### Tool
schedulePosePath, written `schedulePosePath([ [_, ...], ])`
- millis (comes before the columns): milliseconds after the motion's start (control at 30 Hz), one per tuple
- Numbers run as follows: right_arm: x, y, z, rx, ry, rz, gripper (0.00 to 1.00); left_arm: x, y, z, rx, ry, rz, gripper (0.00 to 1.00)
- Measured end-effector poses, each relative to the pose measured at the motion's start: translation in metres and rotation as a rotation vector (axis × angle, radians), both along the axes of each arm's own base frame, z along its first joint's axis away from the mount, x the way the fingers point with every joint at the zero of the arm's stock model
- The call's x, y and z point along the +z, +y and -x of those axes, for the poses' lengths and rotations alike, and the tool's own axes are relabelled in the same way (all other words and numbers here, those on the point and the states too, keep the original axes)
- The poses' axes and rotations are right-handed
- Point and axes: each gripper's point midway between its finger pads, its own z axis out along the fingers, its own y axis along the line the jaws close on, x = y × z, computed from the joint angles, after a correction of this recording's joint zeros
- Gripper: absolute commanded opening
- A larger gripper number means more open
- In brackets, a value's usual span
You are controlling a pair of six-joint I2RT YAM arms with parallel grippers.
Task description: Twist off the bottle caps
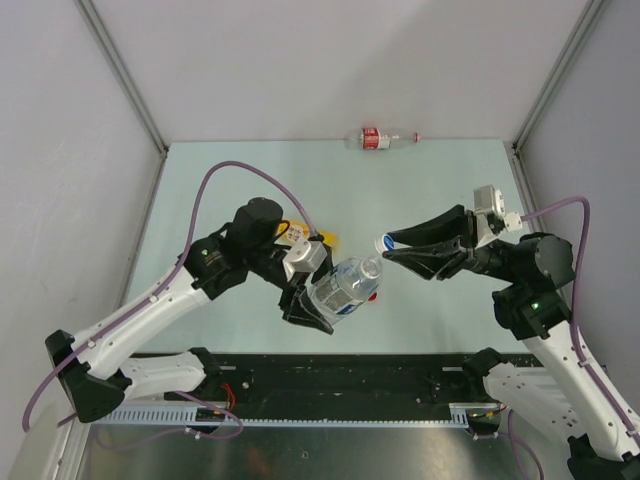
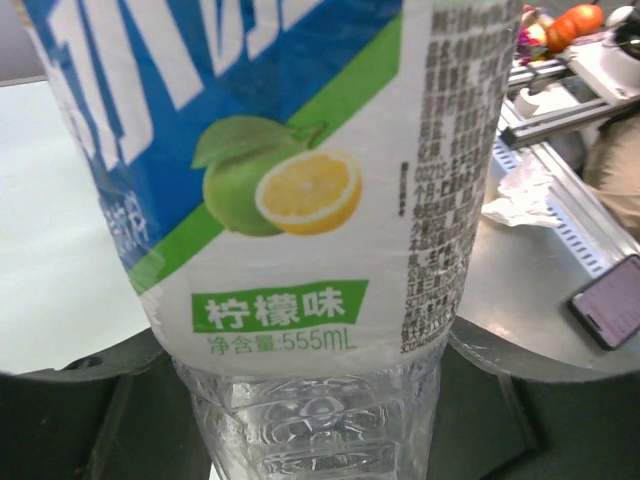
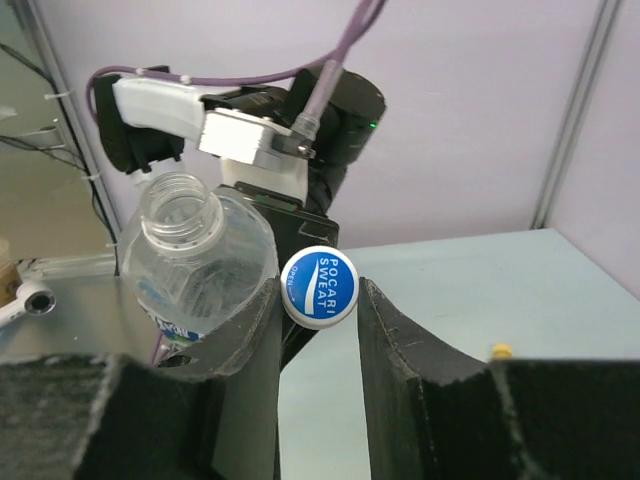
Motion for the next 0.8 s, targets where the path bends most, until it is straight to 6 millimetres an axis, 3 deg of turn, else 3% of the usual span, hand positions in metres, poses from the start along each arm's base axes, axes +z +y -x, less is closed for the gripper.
schedulePosePath([
  [333,-0.033,0.005,-0.045,-0.144,0.152,0.063,0.03,-0.011,-0.006,-0.032,0.19,-0.093,-0.052,0.0],
  [800,-0.12,0.001,-0.108,-0.383,0.423,0.184,0.02,-0.029,-0.005,-0.088,0.497,-0.196,-0.161,0.0],
])
